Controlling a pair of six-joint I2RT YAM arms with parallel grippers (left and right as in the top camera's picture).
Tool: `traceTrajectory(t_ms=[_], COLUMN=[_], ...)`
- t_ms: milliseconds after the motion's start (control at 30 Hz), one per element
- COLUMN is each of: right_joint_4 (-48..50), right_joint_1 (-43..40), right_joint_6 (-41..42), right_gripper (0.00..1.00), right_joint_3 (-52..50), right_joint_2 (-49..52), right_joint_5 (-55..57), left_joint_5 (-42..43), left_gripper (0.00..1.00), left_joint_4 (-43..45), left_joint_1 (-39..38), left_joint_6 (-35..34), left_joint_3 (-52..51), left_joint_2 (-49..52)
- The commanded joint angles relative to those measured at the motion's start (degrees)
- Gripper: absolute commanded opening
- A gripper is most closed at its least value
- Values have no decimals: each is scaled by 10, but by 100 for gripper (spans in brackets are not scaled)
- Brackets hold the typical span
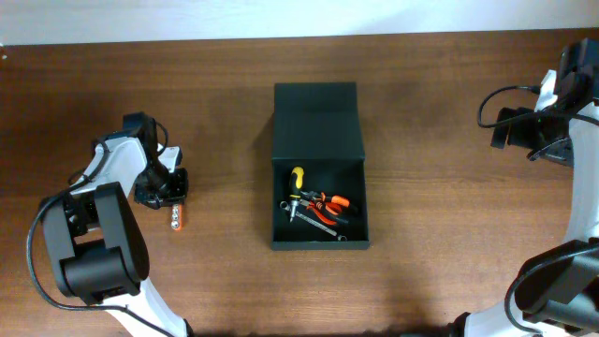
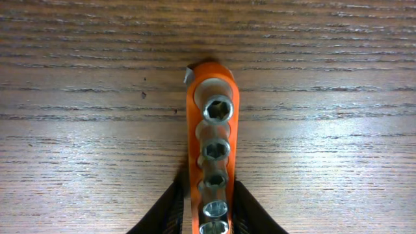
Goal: Pack container
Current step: 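Close the left gripper on the orange socket rail and lift it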
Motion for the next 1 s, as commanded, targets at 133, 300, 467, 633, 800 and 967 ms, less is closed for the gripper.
traceTrajectory(t_ms=[133, 300, 467, 633, 800, 967], right_joint_4=[0, 0, 0, 0, 0, 0], right_joint_1=[-1, -1, -1, -1, -1, -1], right_joint_6=[5, 5, 5, 5, 5, 5], right_gripper=[99, 99, 99, 99, 99, 99], right_joint_3=[1, 1, 1, 1, 1, 1], right_joint_2=[-4, -4, -4, -4, -4, -4], right_joint_5=[-1, -1, -1, -1, -1, -1], left_joint_5=[13, 25, 102, 127, 127, 127], left_gripper=[18, 13, 2, 2, 2, 2], left_joint_4=[0, -16, -60, -133, -236, -323], left_joint_1=[4, 3, 3, -3, -48, -151], left_joint_6=[-12, -23, -27, -27, -2, 26], left_joint_3=[-6, 30, 123, 250, 360, 440], left_joint_2=[8, 8, 8, 8, 8, 7])
